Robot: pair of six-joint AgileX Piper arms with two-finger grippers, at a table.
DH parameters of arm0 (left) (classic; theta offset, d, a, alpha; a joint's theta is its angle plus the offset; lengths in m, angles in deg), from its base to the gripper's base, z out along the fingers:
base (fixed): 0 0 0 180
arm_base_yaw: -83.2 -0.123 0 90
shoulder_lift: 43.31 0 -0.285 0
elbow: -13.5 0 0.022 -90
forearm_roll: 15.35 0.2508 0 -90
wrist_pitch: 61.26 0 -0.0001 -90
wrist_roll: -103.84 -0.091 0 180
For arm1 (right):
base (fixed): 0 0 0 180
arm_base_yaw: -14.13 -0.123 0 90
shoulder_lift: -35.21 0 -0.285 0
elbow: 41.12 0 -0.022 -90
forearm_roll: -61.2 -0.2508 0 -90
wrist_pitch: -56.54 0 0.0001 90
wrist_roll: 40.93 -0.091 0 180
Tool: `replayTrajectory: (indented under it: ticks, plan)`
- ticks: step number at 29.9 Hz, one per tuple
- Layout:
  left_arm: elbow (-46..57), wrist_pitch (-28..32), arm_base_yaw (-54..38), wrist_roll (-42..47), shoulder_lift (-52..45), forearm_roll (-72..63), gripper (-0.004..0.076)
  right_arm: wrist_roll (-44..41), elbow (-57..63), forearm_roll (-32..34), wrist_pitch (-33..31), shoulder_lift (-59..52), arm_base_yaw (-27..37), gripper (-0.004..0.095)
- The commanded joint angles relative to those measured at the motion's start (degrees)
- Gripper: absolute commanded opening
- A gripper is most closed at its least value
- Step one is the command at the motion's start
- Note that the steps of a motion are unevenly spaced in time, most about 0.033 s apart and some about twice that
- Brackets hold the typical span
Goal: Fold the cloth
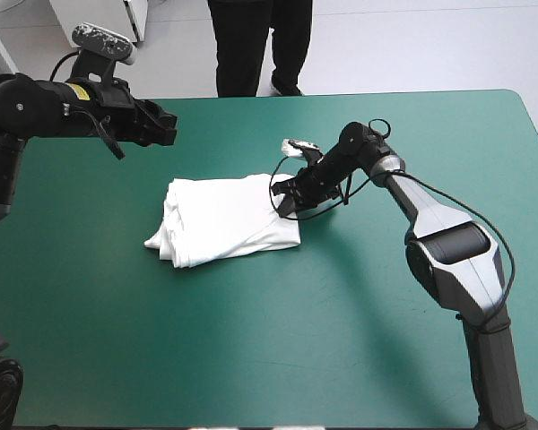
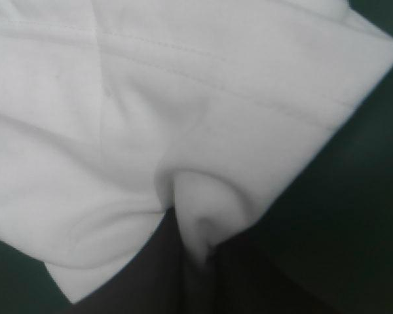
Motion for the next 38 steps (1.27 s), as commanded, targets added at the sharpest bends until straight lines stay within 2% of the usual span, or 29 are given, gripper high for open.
replayTrajectory:
  ticks: [1,5,9,16,20,25,31,38]
  plan:
    - [-1.33,-1.61,-0.03,0.44,-2.32,-2.13,0.0388,-0.85,-1.2,7.09,-0.75,-6.86,3.26,-0.0009]
    - [-1.33,-1.61,-0.03,0.44,-2.32,-3.85,0.0388,-2.44,-1.0,12.07,-0.75,-11.05,9.05,-0.0009]
    - [-1.33,-1.61,-0.03,0.44,-2.32,-4.34,0.0386,-2.42,1.28,14.09,-0.75,-16.07,16.22,-0.0009]
    - [-1.33,-1.61,-0.03,0.2,-2.32,-5.26,0.0385,-1.31,14.71,21.44,-0.75,-24.41,26.4,-0.0009]
    - [-1.33,-1.28,-0.03,-0.02,-2.32,-6.69,0.0385,-0.53,22.96,25.85,-0.75,-28.4,29.97,-0.0011]
    - [-1.33,-1.24,-0.03,-0.16,-2.32,-7.08,0.0385,0.39,30.44,25.7,1.71,-31.95,34.41,-0.0011]
    - [-1.33,-1.11,-0.03,-1.52,-2.32,-9.03,0.0385,0.56,34.36,27.02,2.88,-35.24,38.65,-0.0013]
    - [-1.33,-1.11,-0.03,-1.75,-2.32,-9.29,0.0385,0.13,37.64,29.72,3.9,-35.64,40.36,-0.0013]
